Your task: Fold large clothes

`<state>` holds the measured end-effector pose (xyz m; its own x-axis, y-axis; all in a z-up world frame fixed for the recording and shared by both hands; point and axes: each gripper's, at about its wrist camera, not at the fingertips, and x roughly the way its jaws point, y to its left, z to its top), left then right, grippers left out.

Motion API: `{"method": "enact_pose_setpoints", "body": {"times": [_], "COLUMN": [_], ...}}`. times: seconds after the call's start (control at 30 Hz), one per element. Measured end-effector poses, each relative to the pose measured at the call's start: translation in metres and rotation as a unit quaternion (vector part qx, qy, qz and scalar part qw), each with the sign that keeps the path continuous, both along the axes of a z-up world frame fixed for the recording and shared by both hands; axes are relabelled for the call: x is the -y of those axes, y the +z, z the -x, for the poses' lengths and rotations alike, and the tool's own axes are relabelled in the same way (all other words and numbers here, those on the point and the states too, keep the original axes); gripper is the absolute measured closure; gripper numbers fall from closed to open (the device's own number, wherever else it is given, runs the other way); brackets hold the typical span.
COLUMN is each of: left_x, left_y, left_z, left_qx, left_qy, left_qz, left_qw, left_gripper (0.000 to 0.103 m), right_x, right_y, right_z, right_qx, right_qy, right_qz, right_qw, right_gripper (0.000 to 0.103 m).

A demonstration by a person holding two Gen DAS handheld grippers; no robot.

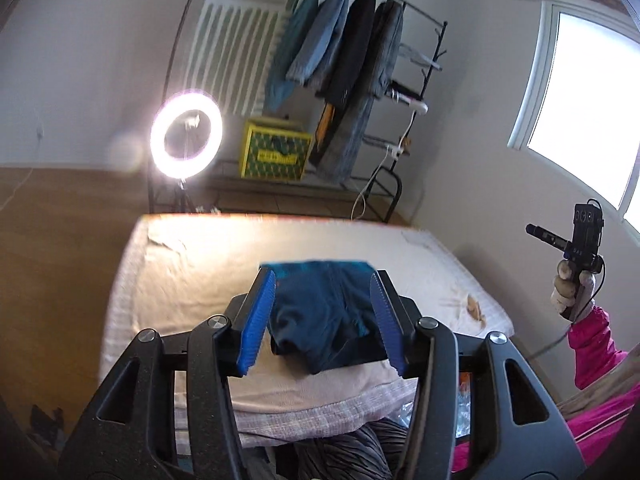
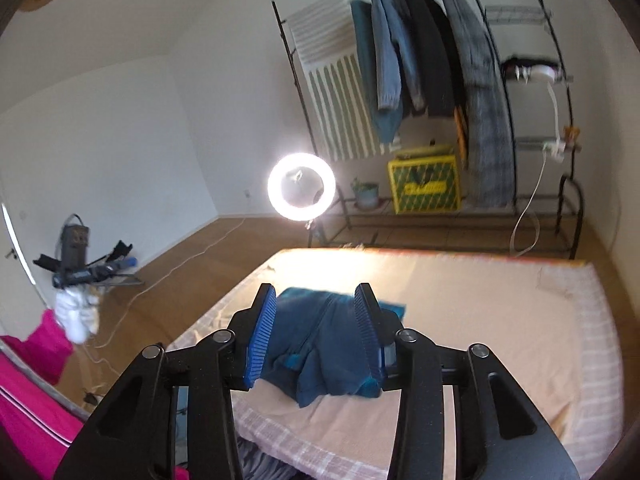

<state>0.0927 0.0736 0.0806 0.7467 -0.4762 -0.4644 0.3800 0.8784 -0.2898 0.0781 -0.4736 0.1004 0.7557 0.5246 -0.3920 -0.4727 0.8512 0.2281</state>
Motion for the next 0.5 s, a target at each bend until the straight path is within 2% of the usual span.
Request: {"method": "enact_pose_setpoints", "body": {"times": [0.03,0.07,0.1,0.17,0.2,0.33,0.43,0.5], "left_x": [-0.004,-0.006,-0.009,-0.009,-0.009,-0.003,0.007,0.012], "left_y": [0.012,0.018,0.024,0.026,0.023,-0.019,-0.07,-0.1], "left_z": [0.003,0.005,0.007,0.004,0.001,-0.027,-0.061,-0.082], "left_qx": [0.003,0.005,0.006,0.005,0.001,-0.043,-0.098,-0.12], "left_qy": [0.006,0.007,0.009,0.016,0.016,0.009,0.006,0.015], "left_qz": [-0.002,-0.004,-0.006,-0.013,-0.013,0.017,0.034,0.051], "left_qw": [1.0,1.0,0.9999,0.9998,0.9998,0.9989,0.9946,0.9914], "left_gripper": [0.042,0.037,0.035,0.035,0.035,0.034,0.033,0.033], "right_x": [0.001,0.001,0.001,-0.004,-0.007,-0.024,-0.038,-0.044], "right_y": [0.009,0.016,0.023,0.03,0.027,-0.006,-0.046,-0.067], "right_z": [0.003,0.005,0.006,0.007,0.006,-0.004,-0.021,-0.024], "right_qx": [0.003,0.003,0.002,0.001,-0.002,-0.038,-0.076,-0.092], "right_qy": [-0.006,-0.015,-0.029,-0.067,-0.085,-0.149,-0.176,-0.185], "right_qz": [0.011,0.023,0.039,0.081,0.1,0.147,0.164,0.166], "right_qw": [1.0,1.0,0.999,0.994,0.991,0.977,0.968,0.964], "right_gripper": [0.062,0.054,0.048,0.046,0.042,0.026,0.025,0.025]}}
